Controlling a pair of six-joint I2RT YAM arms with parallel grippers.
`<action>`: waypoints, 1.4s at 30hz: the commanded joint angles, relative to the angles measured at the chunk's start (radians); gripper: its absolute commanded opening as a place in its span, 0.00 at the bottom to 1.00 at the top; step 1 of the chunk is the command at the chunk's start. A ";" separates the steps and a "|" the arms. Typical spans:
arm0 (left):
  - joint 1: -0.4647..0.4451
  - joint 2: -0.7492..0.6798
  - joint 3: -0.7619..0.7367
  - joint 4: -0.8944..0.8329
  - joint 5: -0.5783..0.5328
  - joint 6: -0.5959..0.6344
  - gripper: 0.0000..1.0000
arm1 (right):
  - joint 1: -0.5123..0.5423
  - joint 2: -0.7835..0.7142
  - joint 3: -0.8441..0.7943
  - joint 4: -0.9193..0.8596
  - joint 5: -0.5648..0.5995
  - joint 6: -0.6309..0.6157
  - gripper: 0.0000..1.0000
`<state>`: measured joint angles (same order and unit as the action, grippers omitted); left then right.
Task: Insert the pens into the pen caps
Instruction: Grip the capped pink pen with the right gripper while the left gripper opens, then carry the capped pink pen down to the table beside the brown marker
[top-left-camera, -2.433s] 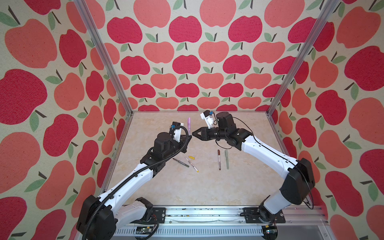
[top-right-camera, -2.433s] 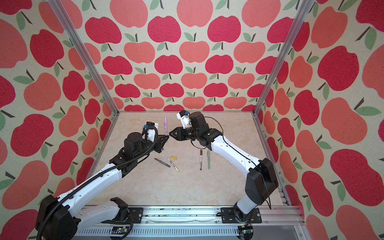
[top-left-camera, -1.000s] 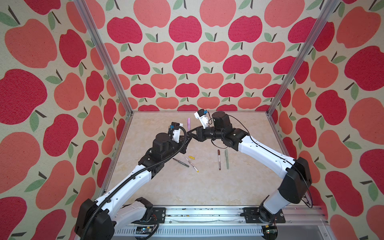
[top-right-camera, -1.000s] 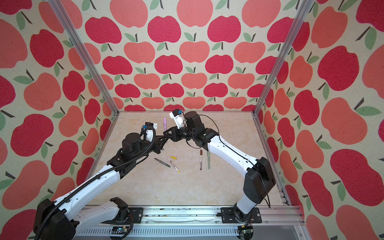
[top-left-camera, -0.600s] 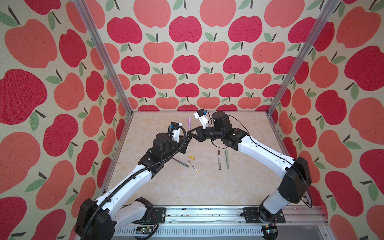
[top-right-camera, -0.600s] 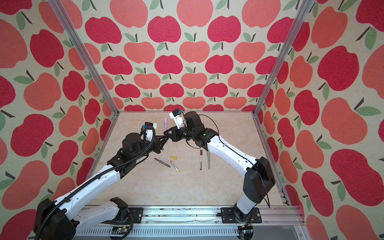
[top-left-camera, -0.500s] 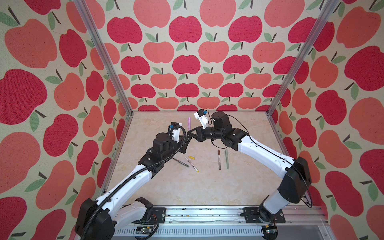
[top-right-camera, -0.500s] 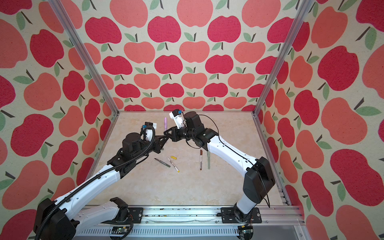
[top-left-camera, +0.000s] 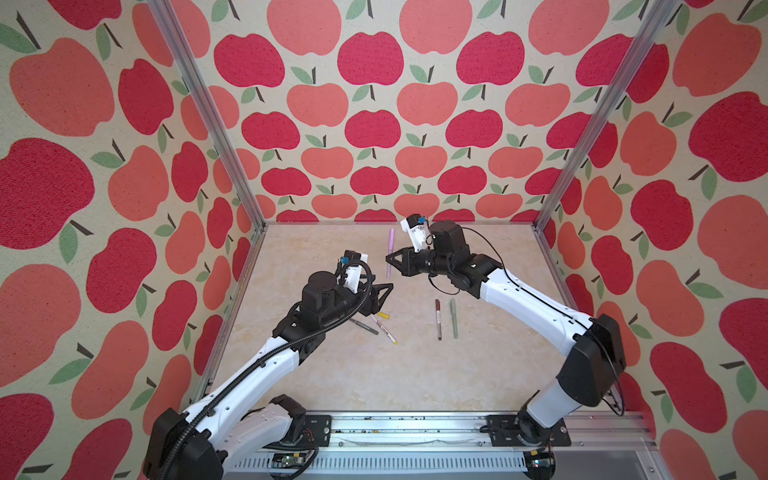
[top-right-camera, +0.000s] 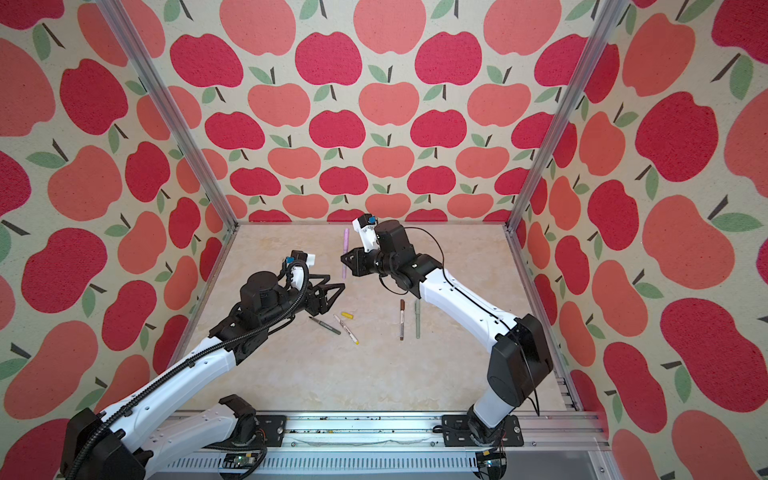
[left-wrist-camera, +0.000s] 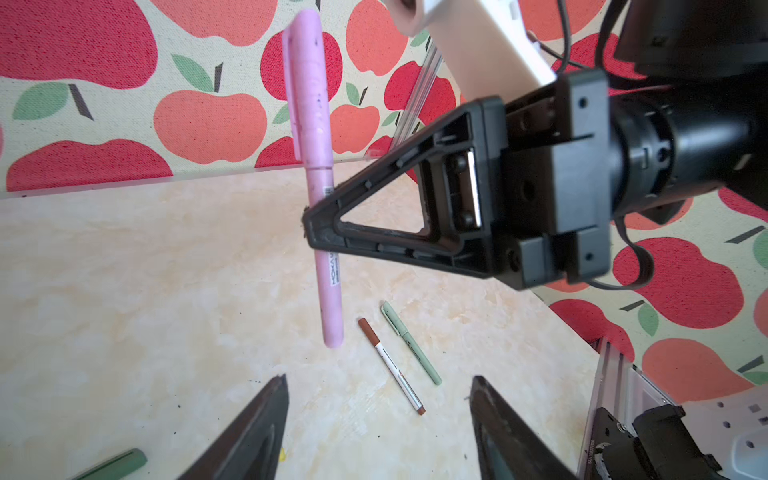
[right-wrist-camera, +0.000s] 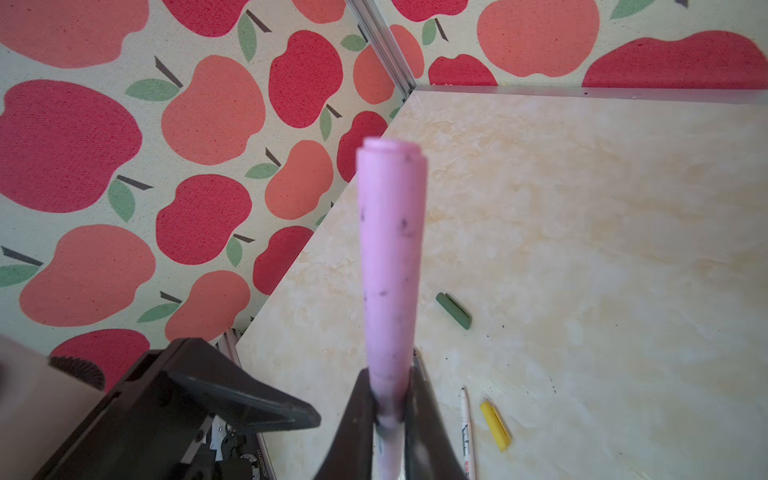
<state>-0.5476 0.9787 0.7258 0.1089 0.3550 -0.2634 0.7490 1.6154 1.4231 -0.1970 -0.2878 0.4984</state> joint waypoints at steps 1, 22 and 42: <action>-0.001 -0.064 -0.030 -0.046 -0.034 0.058 0.78 | -0.022 -0.044 -0.018 -0.096 0.046 0.022 0.05; 0.025 -0.054 -0.031 -0.100 -0.008 0.128 0.81 | -0.034 0.084 -0.138 -0.477 0.158 0.067 0.05; 0.025 -0.033 -0.043 -0.071 0.002 0.102 0.81 | -0.027 0.271 -0.160 -0.436 0.115 0.182 0.06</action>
<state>-0.5278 0.9436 0.6941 0.0261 0.3408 -0.1581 0.7162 1.8679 1.2793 -0.6220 -0.1581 0.6487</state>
